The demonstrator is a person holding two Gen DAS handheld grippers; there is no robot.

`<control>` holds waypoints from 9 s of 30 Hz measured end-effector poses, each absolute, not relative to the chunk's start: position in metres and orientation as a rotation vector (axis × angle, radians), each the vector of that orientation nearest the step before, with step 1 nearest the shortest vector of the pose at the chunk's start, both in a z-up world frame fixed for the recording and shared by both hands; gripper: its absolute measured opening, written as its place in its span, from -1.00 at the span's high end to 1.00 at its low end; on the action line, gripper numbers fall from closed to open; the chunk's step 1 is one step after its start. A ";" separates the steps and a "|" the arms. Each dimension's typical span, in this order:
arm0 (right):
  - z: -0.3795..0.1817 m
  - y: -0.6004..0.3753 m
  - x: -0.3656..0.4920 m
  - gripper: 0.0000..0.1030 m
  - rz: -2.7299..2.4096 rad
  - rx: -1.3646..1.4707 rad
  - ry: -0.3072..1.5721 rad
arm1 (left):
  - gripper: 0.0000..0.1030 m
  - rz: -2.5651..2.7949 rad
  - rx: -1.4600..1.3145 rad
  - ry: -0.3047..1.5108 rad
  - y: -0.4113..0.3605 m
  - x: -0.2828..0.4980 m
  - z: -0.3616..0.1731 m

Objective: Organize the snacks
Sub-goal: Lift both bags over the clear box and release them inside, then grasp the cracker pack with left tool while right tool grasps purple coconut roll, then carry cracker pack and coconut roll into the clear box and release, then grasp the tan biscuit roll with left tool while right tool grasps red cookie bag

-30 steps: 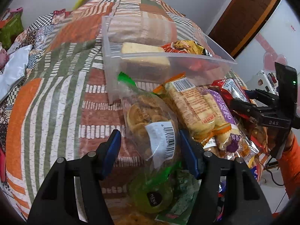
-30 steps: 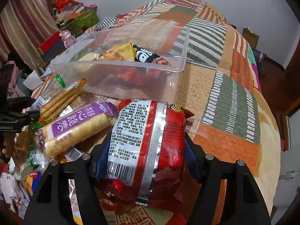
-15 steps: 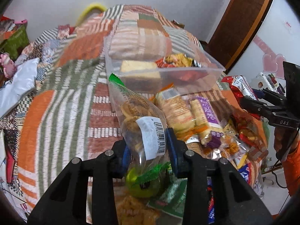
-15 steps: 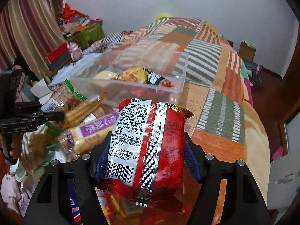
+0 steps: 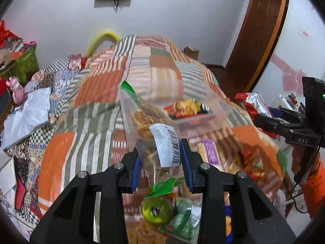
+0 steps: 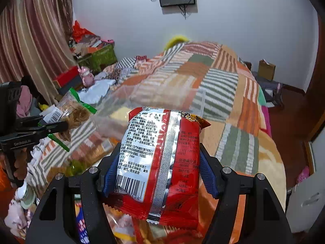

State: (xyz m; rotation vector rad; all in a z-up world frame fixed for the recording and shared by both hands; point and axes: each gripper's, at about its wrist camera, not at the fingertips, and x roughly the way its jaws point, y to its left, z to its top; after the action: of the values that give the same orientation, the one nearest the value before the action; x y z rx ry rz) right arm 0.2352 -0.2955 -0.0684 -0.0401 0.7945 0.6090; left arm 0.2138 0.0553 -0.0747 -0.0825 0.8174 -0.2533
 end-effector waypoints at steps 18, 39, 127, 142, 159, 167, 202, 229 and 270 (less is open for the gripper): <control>-0.063 -0.241 0.294 -0.28 0.652 -0.055 0.780 | 0.32 -0.222 -0.057 0.813 0.056 0.296 -0.084; -0.117 -0.177 0.331 -0.30 0.707 -0.200 0.985 | 0.30 -0.216 -0.050 0.927 0.058 0.342 -0.130; -0.131 -0.257 0.245 0.45 0.691 -0.052 1.097 | 0.32 -0.272 0.026 0.970 0.032 0.202 -0.134; -0.133 -0.247 0.241 0.23 0.708 -0.094 1.120 | 0.32 -0.277 0.021 0.888 0.029 0.191 -0.101; -0.150 -0.241 0.233 0.19 0.721 -0.156 1.118 | 0.32 -0.261 0.001 0.891 0.035 0.198 -0.105; -0.112 -0.249 0.214 0.19 0.731 -0.169 0.978 | 0.32 -0.251 -0.008 0.841 0.033 0.205 -0.089; -0.122 -0.251 0.358 0.14 0.526 -0.013 0.965 | 0.29 -0.199 -0.056 0.910 0.020 0.353 -0.130; -0.054 -0.292 0.243 -0.39 0.538 -0.117 0.785 | -0.57 -0.214 0.019 0.825 0.018 0.225 -0.075; -0.153 -0.327 0.180 -0.21 0.549 -0.122 0.950 | -0.13 -0.274 0.013 1.039 -0.013 0.215 -0.161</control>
State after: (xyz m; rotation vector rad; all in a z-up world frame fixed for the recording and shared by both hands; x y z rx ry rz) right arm 0.1799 -0.3267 -0.1530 -0.1222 0.9495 0.5492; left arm 0.2149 -0.0132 -0.1610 0.0135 1.0390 -0.2737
